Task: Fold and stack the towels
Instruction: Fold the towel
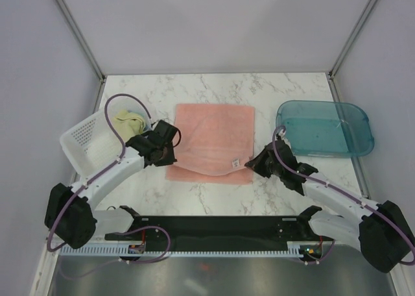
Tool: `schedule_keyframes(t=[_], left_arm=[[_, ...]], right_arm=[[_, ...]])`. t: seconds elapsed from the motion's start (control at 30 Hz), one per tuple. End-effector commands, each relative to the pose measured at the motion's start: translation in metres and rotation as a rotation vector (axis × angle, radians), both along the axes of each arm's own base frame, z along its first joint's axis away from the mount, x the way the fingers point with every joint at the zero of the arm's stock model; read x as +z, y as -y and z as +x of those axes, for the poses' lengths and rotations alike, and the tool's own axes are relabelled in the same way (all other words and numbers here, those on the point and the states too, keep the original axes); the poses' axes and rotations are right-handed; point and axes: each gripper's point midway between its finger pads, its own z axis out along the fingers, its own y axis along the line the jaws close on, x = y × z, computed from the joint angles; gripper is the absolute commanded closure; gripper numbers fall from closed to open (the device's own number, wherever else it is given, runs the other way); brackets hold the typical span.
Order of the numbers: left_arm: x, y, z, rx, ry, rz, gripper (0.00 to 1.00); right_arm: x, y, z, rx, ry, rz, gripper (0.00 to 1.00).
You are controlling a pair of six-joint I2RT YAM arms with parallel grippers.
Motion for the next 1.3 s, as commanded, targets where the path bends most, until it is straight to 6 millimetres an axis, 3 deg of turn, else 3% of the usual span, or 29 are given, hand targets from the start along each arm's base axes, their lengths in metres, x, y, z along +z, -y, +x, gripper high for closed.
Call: schedule_keyframes(t=[0.0,0.1,0.13,0.17,0.23,0.27,0.6,0.7,0.83,1.0,1.03,1.1,1.23,1.27], left_arm=[[0.028,-0.013,-0.004,0.063,0.055,-0.003,0.98],[-0.007,-0.014,-0.020,0.071,-0.017,-0.006,0.98],[-0.028,-0.012,-0.031,0.064,-0.087,-0.007,0.98],[-0.036,-0.013,-0.034,0.064,-0.112,-0.003,0.98],[-0.049,-0.018,-0.039,0.079,-0.129,0.023,0.98],[-0.050,-0.019,-0.040,0.082,-0.130,0.027,0.98],[-0.062,-0.012,-0.052,0.054,-0.172,0.054,0.98],[-0.062,-0.010,-0.052,0.051,-0.177,0.045,0.98],[-0.071,-0.006,-0.058,0.042,-0.220,0.046,0.98],[-0.076,-0.006,-0.063,0.030,-0.241,0.064,0.98],[-0.069,0.030,-0.032,0.021,-0.139,-0.092,0.98],[-0.067,0.037,-0.027,0.002,-0.137,-0.092,0.98],[-0.035,0.044,-0.009,0.002,-0.067,-0.112,0.98],[-0.028,0.039,-0.012,0.002,-0.073,-0.091,0.98]], right_arm=[[0.040,-0.018,0.005,0.052,0.049,0.094,1.00],[0.019,-0.021,-0.012,0.060,0.026,0.136,1.00],[0.013,-0.021,-0.015,0.045,0.020,0.157,1.00],[-0.009,-0.014,-0.025,0.034,-0.020,0.147,1.00],[-0.014,-0.018,-0.031,0.035,-0.022,0.200,1.00],[-0.027,-0.013,-0.038,0.033,-0.045,0.189,1.00],[-0.055,0.008,-0.046,0.007,-0.054,0.083,1.00],[-0.053,0.014,-0.043,0.002,-0.035,0.049,1.00],[-0.055,0.041,-0.035,-0.049,-0.042,-0.044,1.00],[-0.046,0.080,-0.007,-0.147,-0.002,-0.122,1.00],[-0.040,0.086,0.001,-0.164,0.007,-0.128,1.00],[-0.036,0.089,0.005,-0.150,0.009,-0.143,1.00],[-0.013,0.077,0.014,-0.087,0.038,-0.107,1.00],[0.006,0.073,0.024,-0.079,0.077,-0.098,1.00]])
